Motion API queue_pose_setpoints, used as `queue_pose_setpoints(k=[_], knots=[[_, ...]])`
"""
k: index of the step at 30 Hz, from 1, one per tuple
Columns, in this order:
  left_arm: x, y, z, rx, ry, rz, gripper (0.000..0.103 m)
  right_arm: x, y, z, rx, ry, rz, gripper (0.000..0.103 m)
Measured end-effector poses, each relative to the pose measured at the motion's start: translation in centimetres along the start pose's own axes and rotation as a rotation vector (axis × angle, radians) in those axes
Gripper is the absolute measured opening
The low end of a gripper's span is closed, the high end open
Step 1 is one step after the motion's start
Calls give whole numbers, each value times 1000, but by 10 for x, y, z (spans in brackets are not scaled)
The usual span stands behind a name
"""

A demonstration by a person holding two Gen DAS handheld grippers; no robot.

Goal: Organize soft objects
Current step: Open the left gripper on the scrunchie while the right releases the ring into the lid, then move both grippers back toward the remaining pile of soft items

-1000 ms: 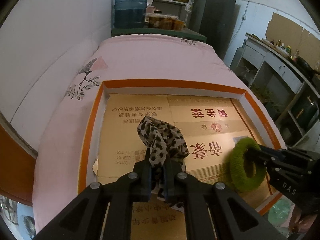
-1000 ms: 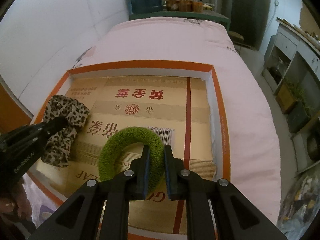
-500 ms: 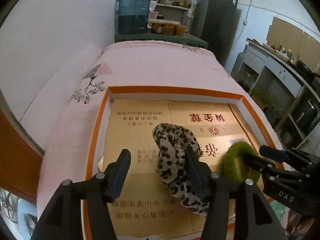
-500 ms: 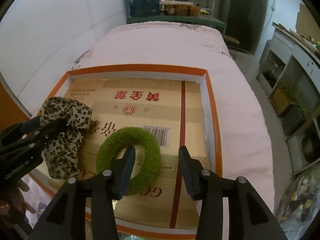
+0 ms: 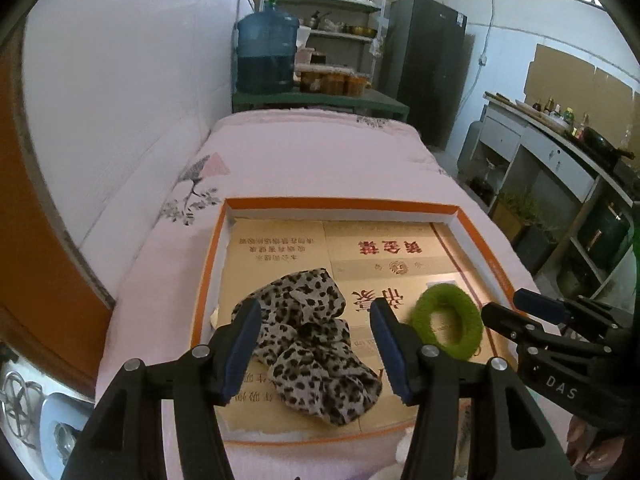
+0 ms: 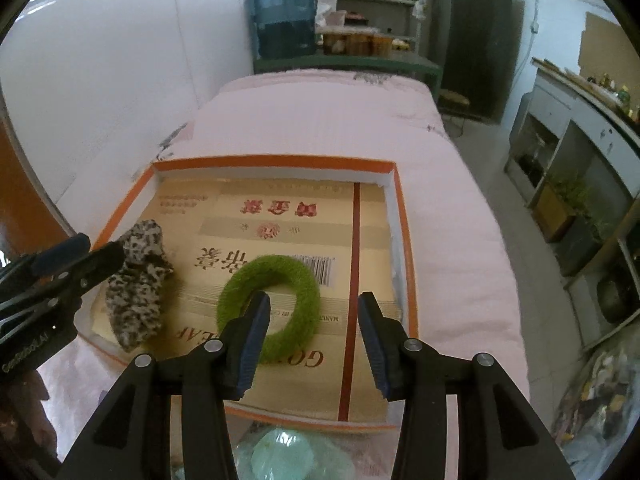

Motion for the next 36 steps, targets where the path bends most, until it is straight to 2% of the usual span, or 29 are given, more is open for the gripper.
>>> queue_pose_setpoints(k=[13, 27, 36], knots=[[-2, -2, -53, 34, 87, -13, 56, -8, -12, -50, 1, 85, 7, 47], [-9, 3, -110, -5, 166, -18, 56, -30, -27, -106, 17, 158, 15, 47], [-22, 12, -150, 17, 225, 29, 56, -54, -32, -144, 25, 197, 30, 47]])
Point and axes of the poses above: each gripper's, at about its wrist camera, not at the fingertips, and z roughly the way its jaws point, y to its right, x to its top, the point moved 10 cm from there along z, roughly the way its jaws point, and after that the axes turned 3 degrees about x, right-handed, at the moved point
